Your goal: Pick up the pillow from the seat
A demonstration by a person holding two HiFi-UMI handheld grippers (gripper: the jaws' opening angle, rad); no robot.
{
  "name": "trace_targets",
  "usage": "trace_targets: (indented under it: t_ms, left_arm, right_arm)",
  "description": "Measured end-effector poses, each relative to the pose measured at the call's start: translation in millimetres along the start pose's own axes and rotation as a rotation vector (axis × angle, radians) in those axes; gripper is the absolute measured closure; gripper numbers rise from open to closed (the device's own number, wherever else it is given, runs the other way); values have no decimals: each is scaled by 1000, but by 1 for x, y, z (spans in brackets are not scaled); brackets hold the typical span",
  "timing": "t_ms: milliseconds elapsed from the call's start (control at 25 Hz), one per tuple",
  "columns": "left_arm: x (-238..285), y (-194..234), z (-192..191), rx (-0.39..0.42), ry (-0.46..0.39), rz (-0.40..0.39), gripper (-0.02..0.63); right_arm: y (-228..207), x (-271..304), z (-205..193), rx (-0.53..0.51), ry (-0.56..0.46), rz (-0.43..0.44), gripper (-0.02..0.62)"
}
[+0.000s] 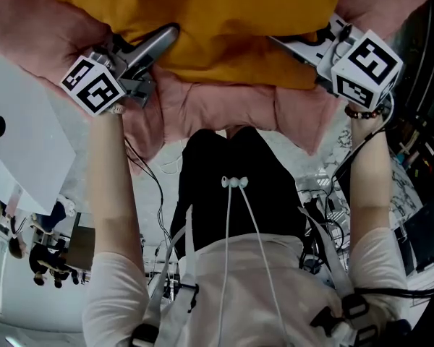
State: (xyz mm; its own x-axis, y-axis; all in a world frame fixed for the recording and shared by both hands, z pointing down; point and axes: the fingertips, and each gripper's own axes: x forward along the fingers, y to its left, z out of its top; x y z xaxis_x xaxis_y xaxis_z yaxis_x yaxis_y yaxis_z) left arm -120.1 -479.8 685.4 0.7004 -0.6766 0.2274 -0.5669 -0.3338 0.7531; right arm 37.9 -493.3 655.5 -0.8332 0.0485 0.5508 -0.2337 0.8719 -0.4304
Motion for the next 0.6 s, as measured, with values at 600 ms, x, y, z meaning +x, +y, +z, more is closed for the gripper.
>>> trace_targets:
  t_ms: [600]
  left_arm:
    - [-29,-46,11,8,-77,-24,279]
  right_arm:
    - [42,-23,18,-61,-67,-13,440]
